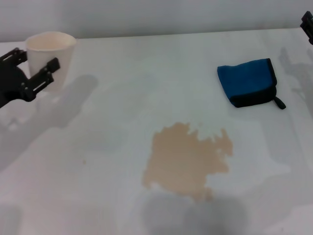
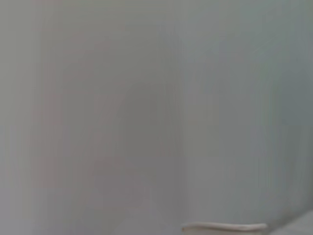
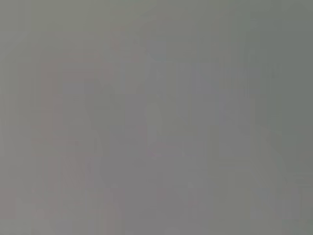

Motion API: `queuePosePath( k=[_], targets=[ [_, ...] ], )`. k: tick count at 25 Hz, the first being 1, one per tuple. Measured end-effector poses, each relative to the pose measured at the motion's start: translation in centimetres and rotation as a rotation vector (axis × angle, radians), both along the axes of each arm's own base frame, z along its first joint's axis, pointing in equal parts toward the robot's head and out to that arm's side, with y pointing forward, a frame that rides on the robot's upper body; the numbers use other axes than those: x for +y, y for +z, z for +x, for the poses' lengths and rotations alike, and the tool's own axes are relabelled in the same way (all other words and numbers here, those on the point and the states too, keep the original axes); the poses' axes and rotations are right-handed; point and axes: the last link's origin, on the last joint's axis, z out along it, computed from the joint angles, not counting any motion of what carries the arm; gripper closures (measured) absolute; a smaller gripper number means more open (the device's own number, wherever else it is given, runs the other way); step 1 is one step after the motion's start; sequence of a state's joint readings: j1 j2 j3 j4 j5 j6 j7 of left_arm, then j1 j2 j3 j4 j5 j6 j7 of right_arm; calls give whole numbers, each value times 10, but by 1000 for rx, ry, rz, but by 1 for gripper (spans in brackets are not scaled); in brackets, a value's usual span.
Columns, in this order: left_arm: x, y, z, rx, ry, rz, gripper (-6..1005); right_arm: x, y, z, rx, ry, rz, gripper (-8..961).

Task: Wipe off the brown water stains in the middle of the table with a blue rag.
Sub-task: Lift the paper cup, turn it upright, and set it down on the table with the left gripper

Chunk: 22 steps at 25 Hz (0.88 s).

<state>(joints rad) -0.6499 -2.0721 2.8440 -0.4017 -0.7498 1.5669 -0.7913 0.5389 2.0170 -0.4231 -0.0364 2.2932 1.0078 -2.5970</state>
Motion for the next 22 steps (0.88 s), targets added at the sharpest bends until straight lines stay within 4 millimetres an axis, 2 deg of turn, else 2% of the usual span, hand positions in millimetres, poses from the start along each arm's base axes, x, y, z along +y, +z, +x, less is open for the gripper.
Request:
queuePosePath(
  k=[5,10,17,22],
  targets=[
    [-4,-10,-14,-38,89,118,434,1,2,0,-5,2,1,111],
    [-3,-30,-19,-5,158,204,464,0,2,1,-8,-1,2,111],
    [2,-64,-22,139,241,225,522,-1,3,2,-8,-4,1,111],
    [3,-75,-20,171,269,219,573,-1,3,3,-8,-5,1,112]
  ],
)
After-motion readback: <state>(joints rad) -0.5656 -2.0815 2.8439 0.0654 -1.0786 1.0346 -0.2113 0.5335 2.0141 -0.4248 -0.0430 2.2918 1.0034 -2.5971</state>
